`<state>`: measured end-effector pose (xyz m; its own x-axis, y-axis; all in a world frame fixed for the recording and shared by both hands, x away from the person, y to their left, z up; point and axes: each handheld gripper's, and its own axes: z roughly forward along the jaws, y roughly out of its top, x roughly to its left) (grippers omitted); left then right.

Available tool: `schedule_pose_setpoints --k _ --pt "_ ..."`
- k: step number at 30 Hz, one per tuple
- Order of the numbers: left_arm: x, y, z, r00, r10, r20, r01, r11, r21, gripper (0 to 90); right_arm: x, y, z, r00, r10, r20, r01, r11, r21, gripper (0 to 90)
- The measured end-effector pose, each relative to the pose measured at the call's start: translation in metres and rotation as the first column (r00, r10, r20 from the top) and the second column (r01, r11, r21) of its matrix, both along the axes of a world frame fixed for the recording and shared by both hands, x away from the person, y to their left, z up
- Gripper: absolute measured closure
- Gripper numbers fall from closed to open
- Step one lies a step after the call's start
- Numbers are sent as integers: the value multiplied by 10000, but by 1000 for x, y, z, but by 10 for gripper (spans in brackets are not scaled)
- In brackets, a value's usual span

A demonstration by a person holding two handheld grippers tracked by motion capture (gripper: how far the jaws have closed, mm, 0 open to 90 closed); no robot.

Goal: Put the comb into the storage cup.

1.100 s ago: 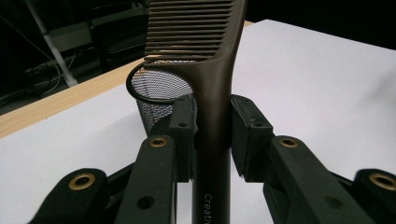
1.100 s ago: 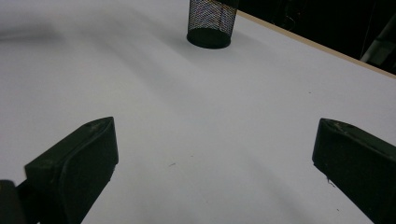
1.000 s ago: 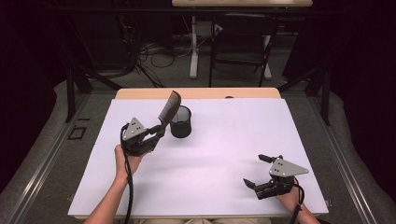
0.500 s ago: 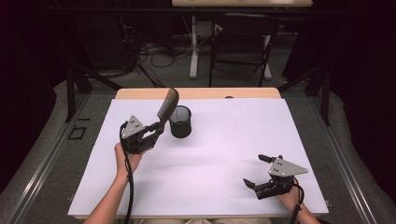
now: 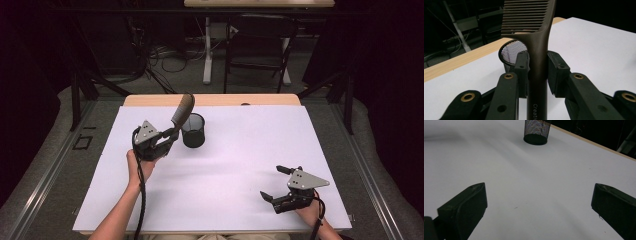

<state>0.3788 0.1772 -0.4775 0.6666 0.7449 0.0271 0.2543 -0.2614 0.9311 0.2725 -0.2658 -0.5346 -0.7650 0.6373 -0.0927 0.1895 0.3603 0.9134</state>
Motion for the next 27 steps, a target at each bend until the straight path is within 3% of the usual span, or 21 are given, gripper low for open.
schedule_pose_setpoints --k 27 --pt "17 -2 20 9996 174 234 -168 9996 -231 717 0 0 0 10000 -14 -25 14 10000 -10 0"
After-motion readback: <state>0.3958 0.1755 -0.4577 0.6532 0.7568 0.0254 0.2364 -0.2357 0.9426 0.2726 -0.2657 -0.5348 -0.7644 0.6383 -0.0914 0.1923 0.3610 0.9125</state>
